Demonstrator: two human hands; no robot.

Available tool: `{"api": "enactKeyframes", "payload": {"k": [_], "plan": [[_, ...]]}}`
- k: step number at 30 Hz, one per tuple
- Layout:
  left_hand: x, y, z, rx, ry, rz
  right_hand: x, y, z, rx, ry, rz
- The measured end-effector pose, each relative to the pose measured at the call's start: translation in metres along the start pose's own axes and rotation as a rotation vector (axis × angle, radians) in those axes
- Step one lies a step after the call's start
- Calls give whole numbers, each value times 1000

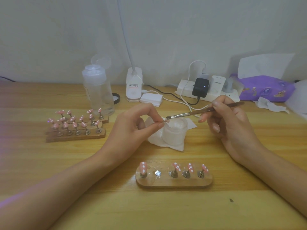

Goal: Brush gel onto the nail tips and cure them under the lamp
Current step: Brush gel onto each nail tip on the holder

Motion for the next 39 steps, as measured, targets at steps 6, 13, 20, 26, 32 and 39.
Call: {"api": "enactKeyframes", "payload": {"k": [6,13,20,26,32,39], "plan": [[-1,-1,0,-3,-4,-3,4,6,-1,48,-22,-7],[0,1,-1,4,-18,0,2,4,-1,46,-7,23],[2,0,0,2,-45,-8,0,0,1,15,7,34],[2,-1,0,2,-42,5,-4,0,2,-2,35,17],[3,-1,0,-3,-50,-1,-1,5,1,56,20,29],[3,-1,0,-5,-50,0,-1,3,1,41,29,74]]}}
Point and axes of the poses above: each hand's wrist, its own z-axis away from the middle knuckle, its own y-axis out of the back of the hand, x = y × z, the point moved 8 cm from there along -z, towards the middle knuckle, and after that the axes turned 6 degrees about x, right-handed, at the moved point
